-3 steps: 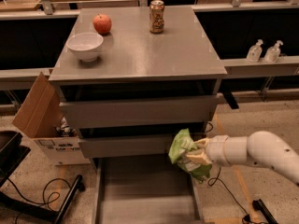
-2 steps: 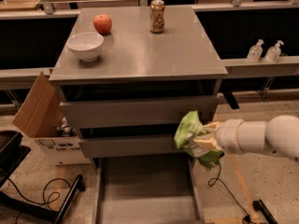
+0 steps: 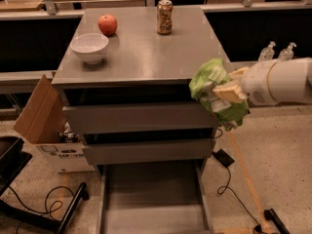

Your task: Pick green rice chip bag from bottom drawer and place on counter

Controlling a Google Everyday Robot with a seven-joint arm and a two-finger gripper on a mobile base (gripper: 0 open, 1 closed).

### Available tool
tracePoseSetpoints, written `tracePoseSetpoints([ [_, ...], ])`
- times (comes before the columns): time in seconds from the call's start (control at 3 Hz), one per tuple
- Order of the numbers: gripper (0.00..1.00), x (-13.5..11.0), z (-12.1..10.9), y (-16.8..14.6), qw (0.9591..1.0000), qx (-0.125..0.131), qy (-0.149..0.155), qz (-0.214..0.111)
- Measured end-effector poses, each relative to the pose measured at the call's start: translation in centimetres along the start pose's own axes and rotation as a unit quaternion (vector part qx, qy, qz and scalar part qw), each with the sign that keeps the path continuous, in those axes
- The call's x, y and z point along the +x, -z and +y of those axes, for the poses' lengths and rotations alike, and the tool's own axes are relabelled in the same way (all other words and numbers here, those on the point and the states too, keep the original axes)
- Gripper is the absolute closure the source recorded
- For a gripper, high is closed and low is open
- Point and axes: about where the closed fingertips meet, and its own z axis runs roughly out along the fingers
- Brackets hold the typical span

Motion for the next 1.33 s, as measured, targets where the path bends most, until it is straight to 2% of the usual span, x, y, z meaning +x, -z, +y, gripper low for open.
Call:
tracePoseSetpoints([
  [0.33, 1.00, -5.9, -4.1, 1.4, 0.9989, 0.046, 0.009, -0.001],
  [0.67, 1.00, -11.0, -7.1, 1.4, 0.9961, 0.085, 0.025, -0.010],
  [1.0, 1.00, -14.2, -9.3, 0.1, 0.9929, 0.107, 0.045, -0.028],
  [1.33, 1.00, -15.7, -11.2, -2.7, 0.9903, 0.113, 0.063, -0.049],
])
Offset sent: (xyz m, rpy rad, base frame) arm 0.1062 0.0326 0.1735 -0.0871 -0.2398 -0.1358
